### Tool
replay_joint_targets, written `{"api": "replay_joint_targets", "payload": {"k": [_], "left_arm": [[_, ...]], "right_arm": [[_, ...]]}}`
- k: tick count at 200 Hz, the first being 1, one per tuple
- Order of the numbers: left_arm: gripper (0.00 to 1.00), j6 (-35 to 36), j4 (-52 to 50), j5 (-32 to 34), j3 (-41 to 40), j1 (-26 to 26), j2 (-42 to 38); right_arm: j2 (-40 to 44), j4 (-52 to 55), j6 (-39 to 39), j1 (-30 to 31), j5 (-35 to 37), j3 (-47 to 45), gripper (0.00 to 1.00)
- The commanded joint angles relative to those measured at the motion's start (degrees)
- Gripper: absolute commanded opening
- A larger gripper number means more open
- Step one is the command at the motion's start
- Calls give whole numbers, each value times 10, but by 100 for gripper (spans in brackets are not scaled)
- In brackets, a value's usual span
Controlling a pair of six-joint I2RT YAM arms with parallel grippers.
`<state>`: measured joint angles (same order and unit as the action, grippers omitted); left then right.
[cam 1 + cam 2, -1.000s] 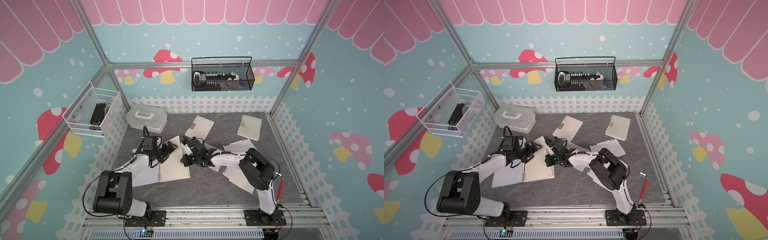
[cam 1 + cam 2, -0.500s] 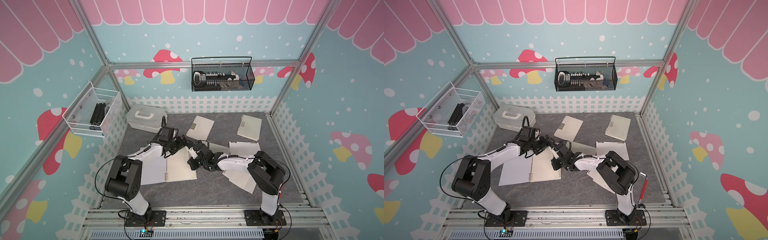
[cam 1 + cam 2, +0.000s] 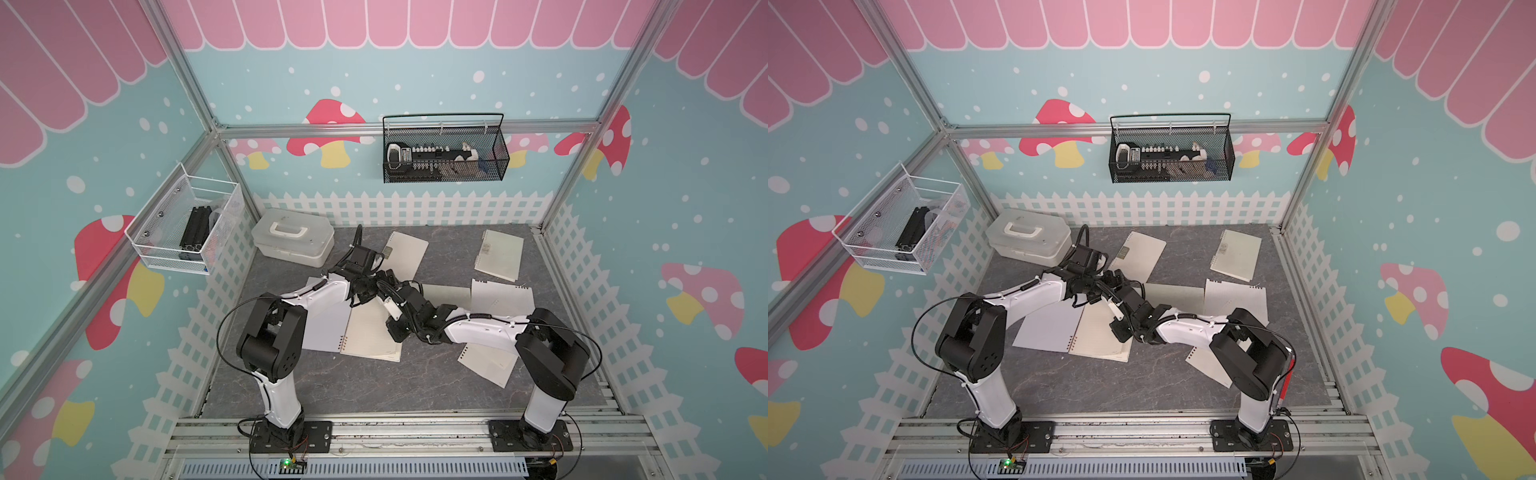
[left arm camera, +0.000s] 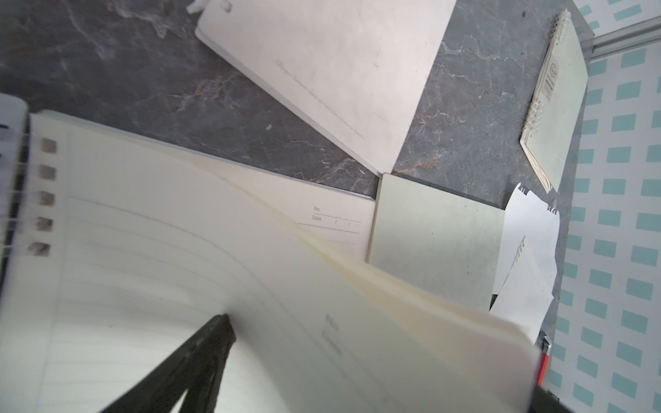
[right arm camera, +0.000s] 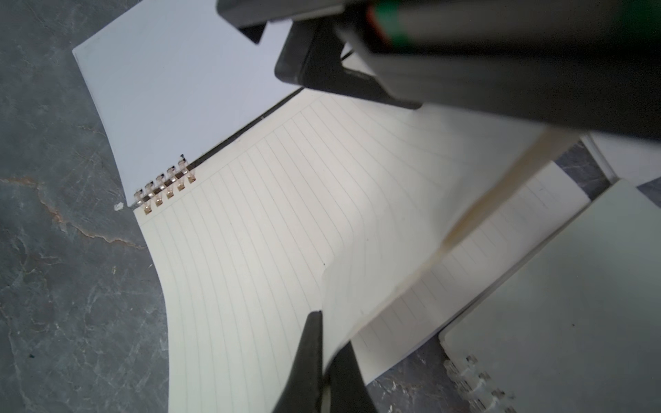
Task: Tear off pages from different notebooks
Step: Adjust the notebook at the center of the board.
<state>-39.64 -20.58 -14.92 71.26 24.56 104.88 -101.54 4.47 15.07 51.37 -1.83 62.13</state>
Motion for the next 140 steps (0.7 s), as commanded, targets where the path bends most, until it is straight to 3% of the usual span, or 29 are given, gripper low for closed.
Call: {"api": "replay_joint_targets", "payload": {"k": [1, 46, 114, 128, 136, 140], "left_arm": [[95, 14, -39, 28, 13, 6, 6], [99, 33, -58, 37, 2, 7, -39], [99, 83, -109, 57, 8, 8, -60], [92, 81, -120, 66, 13, 8, -50], [80, 77, -120, 71, 14, 7, -47], [67, 76, -120, 73, 14, 6, -45]], "right_arm": [[16, -4, -45, 3, -5, -2, 0], [16, 1, -51, 4, -31, 9, 1], [18, 32, -112, 36, 40, 42, 0], [17, 43, -114, 37, 59, 48, 0], [18, 52, -117, 37, 66, 52, 0], [18, 56, -116, 37, 71, 53, 0]]}}
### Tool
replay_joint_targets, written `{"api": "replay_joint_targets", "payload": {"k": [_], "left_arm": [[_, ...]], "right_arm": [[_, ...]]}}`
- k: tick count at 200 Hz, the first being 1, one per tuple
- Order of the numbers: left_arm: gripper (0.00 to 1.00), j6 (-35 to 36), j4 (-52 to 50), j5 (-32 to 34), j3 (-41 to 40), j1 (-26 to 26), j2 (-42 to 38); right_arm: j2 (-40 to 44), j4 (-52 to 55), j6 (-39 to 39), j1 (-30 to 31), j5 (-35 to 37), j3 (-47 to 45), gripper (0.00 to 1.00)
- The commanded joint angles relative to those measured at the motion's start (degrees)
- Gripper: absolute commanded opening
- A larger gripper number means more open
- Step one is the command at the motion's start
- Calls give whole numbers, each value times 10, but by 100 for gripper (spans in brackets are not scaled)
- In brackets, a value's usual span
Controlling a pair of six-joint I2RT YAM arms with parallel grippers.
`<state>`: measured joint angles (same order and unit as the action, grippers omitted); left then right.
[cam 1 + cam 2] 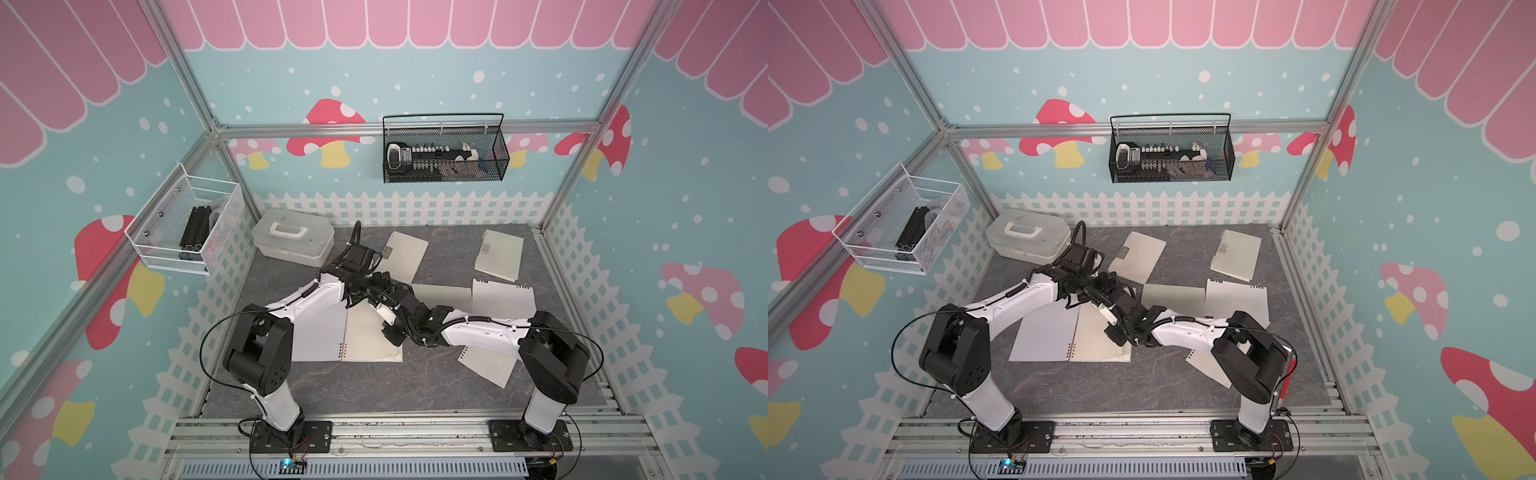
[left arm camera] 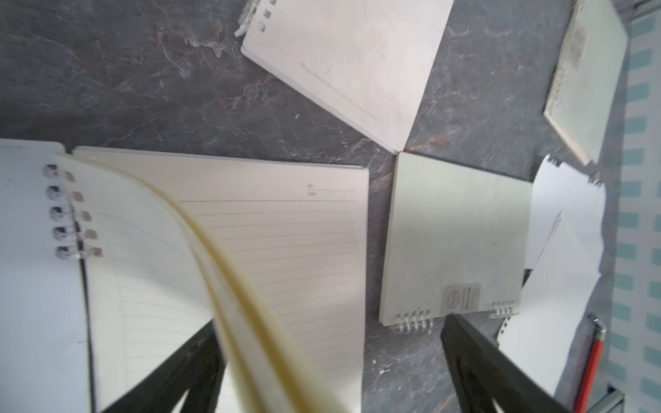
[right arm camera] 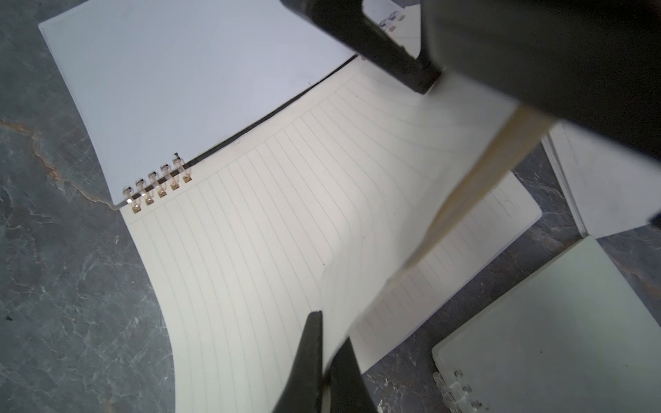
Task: Tear off pages from different notebooks
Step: Adjust the notebook at the center of the board.
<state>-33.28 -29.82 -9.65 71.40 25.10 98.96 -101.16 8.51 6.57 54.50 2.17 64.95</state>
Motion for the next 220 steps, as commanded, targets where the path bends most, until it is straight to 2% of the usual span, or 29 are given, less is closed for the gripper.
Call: {"api": "replay_joint_targets", "payload": {"k": [1, 2, 6, 18, 40, 58, 68, 86, 107, 119, 126, 136, 165, 194, 220], "left_arm": [[67, 12, -27, 20, 12, 1, 14], [63, 12, -27, 20, 13, 1, 14], [55, 9, -27, 21, 13, 0, 15], [36, 3, -28, 22, 15, -3, 16], [18, -8, -27, 19, 20, -8, 14], [0, -15, -23, 20, 20, -10, 8], [0, -17, -19, 15, 17, -12, 4], [0, -21, -9, 2, 7, -14, -3], [0, -29, 14, -26, -15, -35, -13], [0, -34, 22, -36, -24, -41, -19], [0, -35, 26, -42, -29, -44, -20], [0, -38, 34, -54, -34, -47, -21], [0, -43, 49, -70, -46, -53, -23], [0, -45, 53, -77, -47, -55, -22], [0, -48, 58, -82, -50, -55, -22]], "right_arm": [[15, 16, -31, 6, 33, 25, 0], [15, 17, -31, 6, 34, 25, 0], [15, 21, -32, 6, 39, 26, 0], [13, 39, -33, 6, 47, 33, 0], [9, 52, -29, 5, 32, 34, 0], [13, 30, -10, 3, -20, 23, 7], [17, 8, 9, -3, -66, 13, 11], [31, -55, 56, -23, -173, -16, 34], [46, -213, 170, -78, -349, -84, 42], [39, -330, 257, -110, -409, -119, 48], [28, -382, 299, -123, -418, -131, 50], [10, -401, 316, -131, -418, -130, 50], [-43, -387, 322, -131, -400, -100, 50], [-60, -390, 321, -131, -381, -98, 49], [-63, -360, 304, -131, -350, -93, 43]]}}
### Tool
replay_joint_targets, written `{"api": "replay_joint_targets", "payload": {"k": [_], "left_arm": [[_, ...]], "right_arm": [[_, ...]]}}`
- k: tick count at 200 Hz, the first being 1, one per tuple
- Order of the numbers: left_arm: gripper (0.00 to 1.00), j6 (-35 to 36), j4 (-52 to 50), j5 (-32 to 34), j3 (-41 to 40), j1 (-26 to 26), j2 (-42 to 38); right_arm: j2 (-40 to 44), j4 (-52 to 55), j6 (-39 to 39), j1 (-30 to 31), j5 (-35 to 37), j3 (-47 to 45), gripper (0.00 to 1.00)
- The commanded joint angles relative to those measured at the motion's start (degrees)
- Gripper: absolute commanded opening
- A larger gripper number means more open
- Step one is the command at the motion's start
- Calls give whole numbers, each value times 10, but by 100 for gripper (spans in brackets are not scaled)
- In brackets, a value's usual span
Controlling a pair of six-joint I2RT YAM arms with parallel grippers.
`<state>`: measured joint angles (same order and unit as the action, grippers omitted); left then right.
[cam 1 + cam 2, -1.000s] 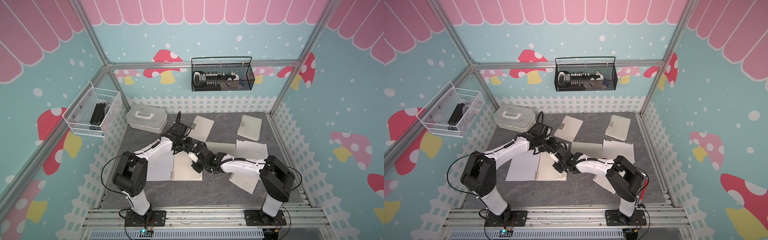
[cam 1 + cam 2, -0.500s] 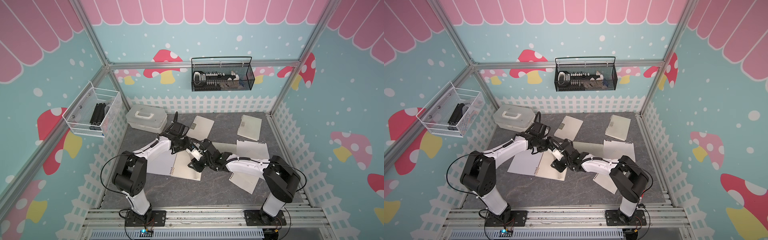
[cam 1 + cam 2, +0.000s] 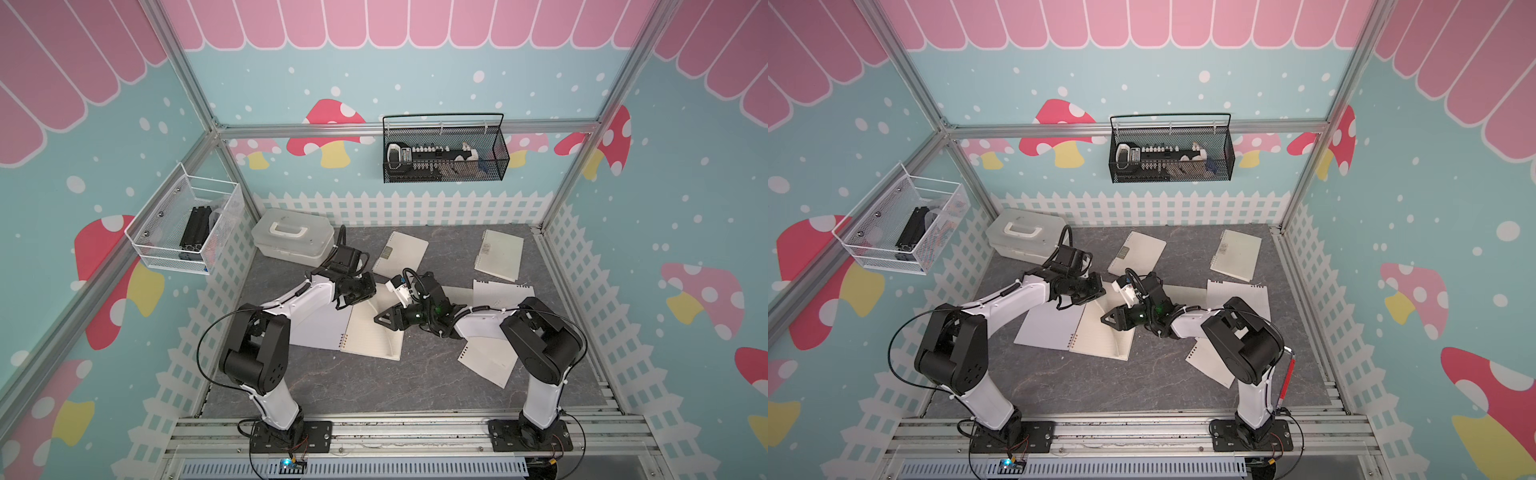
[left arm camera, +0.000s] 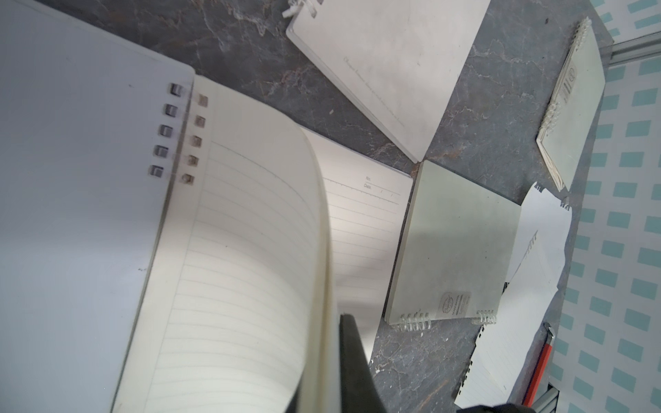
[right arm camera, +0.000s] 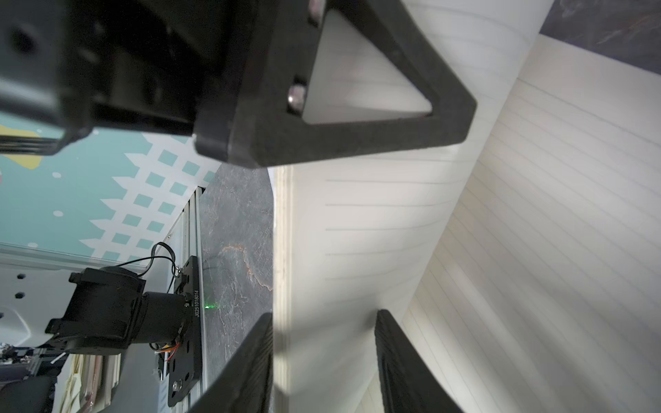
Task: Tear off pages from different notebooks
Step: Adjust the notebook at the center of the board.
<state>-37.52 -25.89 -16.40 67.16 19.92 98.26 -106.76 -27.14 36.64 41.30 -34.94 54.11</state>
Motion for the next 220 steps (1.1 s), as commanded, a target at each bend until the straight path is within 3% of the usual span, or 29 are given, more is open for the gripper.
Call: {"api": "replay_joint_targets", "payload": {"k": [1, 70, 153, 220], "left_arm": [[0, -5, 19, -15, -8, -3, -14], [0, -7, 23, -18, -15, -5, -17], [0, -23, 42, -44, -19, -5, -17], [5, -44, 67, -61, -38, -6, -30]], "right_arm": [[-7, -2, 2, 1, 23, 15, 43], [50, -35, 6, -2, 10, -23, 45], [4, 51, -25, 0, 89, 24, 30], [-16, 147, -53, 10, 172, 65, 31]]}}
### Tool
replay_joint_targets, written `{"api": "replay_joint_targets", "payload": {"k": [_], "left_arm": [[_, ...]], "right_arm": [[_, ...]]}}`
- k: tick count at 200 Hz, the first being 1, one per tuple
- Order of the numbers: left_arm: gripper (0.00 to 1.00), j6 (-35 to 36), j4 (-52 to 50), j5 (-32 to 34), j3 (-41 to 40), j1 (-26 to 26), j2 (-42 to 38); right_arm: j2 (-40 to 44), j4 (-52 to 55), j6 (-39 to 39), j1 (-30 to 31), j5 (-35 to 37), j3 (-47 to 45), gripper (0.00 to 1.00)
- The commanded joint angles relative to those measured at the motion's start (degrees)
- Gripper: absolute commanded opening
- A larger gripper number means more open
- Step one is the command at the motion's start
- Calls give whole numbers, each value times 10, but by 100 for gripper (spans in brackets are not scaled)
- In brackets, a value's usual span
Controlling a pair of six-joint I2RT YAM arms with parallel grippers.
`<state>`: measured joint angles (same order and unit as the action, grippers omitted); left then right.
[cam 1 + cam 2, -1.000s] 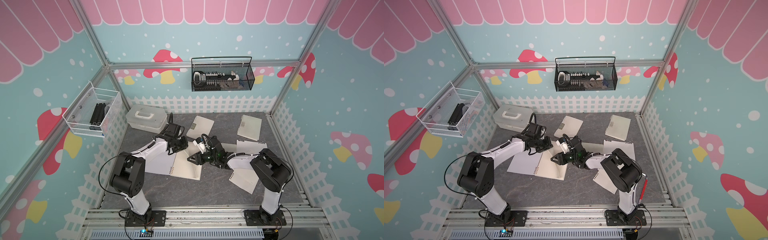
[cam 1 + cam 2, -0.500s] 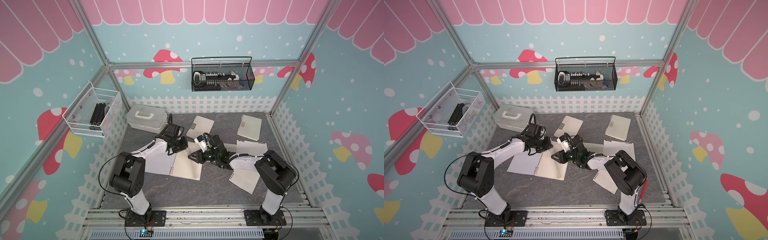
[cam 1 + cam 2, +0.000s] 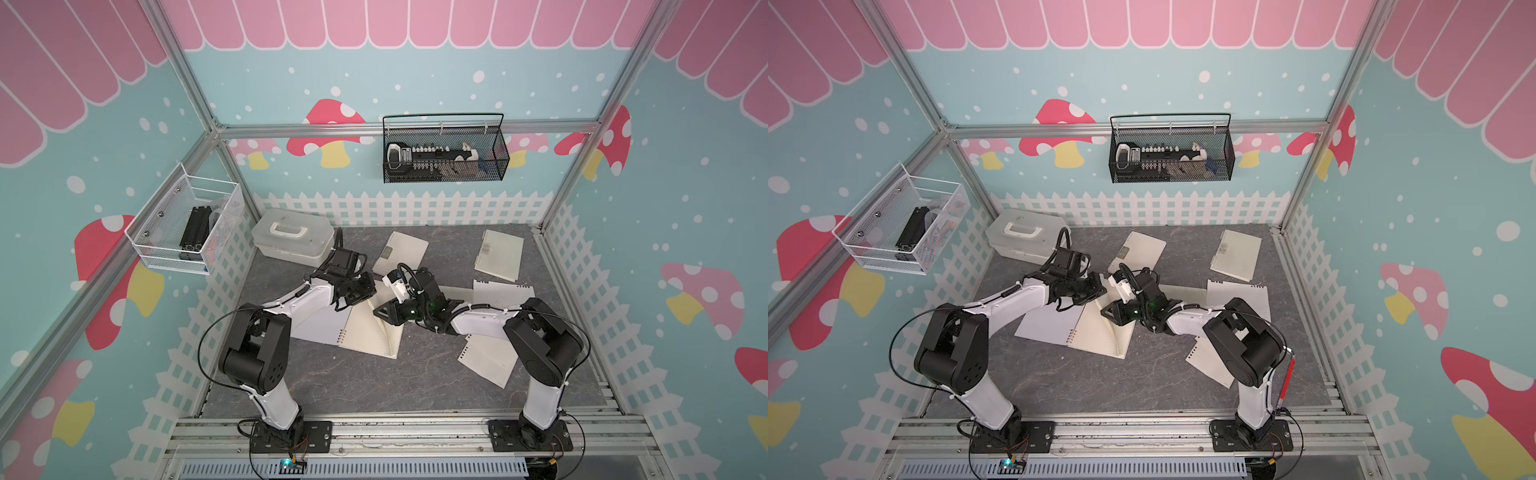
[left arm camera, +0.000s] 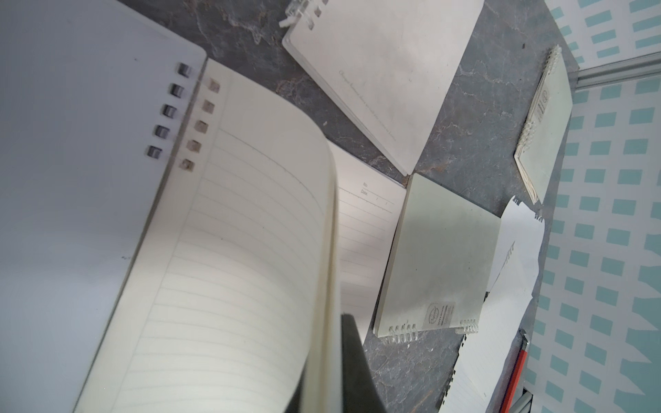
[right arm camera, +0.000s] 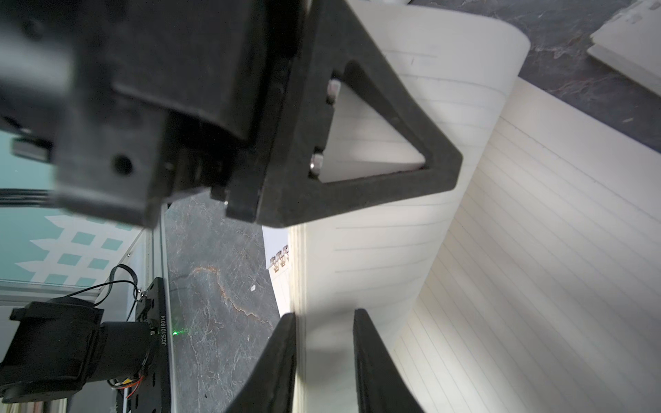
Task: Tear off pages from different notebooks
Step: Adjust the notebook at the center of the board.
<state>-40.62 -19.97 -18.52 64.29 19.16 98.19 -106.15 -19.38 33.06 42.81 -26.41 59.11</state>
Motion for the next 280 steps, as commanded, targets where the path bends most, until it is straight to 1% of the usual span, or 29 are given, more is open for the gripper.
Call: {"api": "replay_joint_targets", "payload": {"k": [1, 17, 27, 39, 59, 66, 93, 96, 100, 116, 140, 148, 150, 158, 168, 178, 203, 212, 217, 249, 267, 280], "left_arm": [[5, -13, 8, -40, -10, 2, -30], [5, -15, 7, -40, -12, 2, -30], [5, -15, 8, -38, -14, 2, -30], [5, -17, 8, -35, -14, 3, -31], [5, -20, 10, -35, -14, 2, -30], [5, -21, 10, -34, -15, 2, -29], [6, -22, 11, -37, -15, 2, -27], [7, -22, 12, -37, -15, 2, -27], [8, -22, 11, -37, -16, 2, -27], [13, -24, 12, -37, -16, 3, -27], [23, -27, 13, -36, -17, 1, -28], [27, -28, 13, -36, -16, 0, -27], [30, -28, 13, -37, -16, 0, -27], [37, -29, 13, -38, -16, -1, -27], [41, -31, 13, -38, -16, -3, -29], [53, -32, 13, -37, -18, -4, -32], [63, -25, 15, -25, -30, -16, -59], [72, -22, 17, -10, -39, -18, -76], [75, -19, 17, 1, -45, -18, -88], [76, -14, 57, 60, -118, -5, -170], [77, -12, 89, 98, -168, 18, -223], [78, -11, 126, 106, -206, 40, -255]], "right_arm": [[-22, 71, -17, -5, 88, 15, 32], [-22, 84, -19, -4, 118, 13, 33], [-22, 94, -22, -3, 131, 13, 36], [-22, 104, -26, -2, 140, 13, 43], [-22, 110, -35, 4, 156, 12, 43], [-22, 113, -39, 5, 158, 14, 41], [-22, 108, -38, 6, 164, 12, 24], [-22, 108, -38, 6, 164, 12, 23], [-22, 108, -38, 6, 164, 12, 18], [-22, 110, -39, 7, 169, 13, 9], [-22, 105, -39, 8, 164, 10, 0], [-22, 104, -40, 8, 165, 9, 0], [-22, 104, -40, 8, 166, 9, 0], [-22, 102, -38, 8, 167, 9, 0], [-22, 99, -36, 8, 170, 8, 0], [-22, 97, -33, 8, 170, 9, 0], [-22, 98, -24, 8, 176, 11, 0], [-19, 102, -23, 9, 180, 12, 0], [-17, 103, -22, 8, 180, 12, 0], [1, 105, -6, 9, 175, 11, 0], [10, 103, 0, 8, 171, 11, 0], [15, 102, 6, 10, 169, 10, 0]]}}
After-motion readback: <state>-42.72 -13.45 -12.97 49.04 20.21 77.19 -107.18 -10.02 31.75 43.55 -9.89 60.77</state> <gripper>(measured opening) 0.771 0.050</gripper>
